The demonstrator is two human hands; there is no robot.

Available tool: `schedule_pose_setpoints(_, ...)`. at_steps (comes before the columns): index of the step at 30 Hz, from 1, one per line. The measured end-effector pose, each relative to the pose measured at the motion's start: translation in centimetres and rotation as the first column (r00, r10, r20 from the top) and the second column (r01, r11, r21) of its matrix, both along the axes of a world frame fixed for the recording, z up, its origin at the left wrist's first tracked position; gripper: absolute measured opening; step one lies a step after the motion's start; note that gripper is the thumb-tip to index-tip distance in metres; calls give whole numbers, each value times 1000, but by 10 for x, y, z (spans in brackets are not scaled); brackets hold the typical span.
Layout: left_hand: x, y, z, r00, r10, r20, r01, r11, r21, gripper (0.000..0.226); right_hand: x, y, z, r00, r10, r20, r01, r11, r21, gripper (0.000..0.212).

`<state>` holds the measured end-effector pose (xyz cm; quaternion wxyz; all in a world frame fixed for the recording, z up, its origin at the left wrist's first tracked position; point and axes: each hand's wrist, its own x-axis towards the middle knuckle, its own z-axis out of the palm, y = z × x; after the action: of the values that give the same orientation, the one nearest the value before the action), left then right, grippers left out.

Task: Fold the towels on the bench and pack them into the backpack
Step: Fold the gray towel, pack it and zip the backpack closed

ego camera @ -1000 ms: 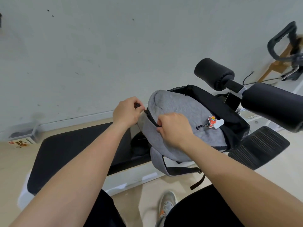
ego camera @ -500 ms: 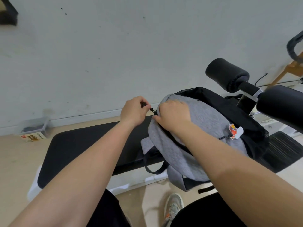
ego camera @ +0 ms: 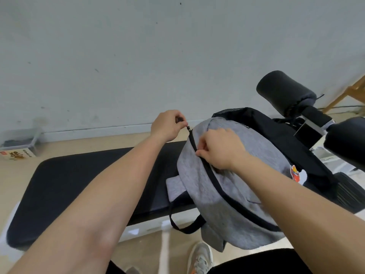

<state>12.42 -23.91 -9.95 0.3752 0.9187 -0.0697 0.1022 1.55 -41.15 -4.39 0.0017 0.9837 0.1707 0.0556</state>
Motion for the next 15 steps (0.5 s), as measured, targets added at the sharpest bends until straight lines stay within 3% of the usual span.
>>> schedule_pose_setpoints(7,64,-27,-17,998,-23,-56,24,1000,17,4,15,-4,-6,997,20,-72,-28,994,-104,20)
schedule_pose_setpoints(12,70,-18,-30,997,-69,-40,62,986,-156,4,54,22,5,976,-40,215,67,990,-124,28)
schedule_pose_setpoints(15,63,-7,-27,995,-86,-50,78,987,-140,8,91,34,15,978,-204,40,207,961,-186,41)
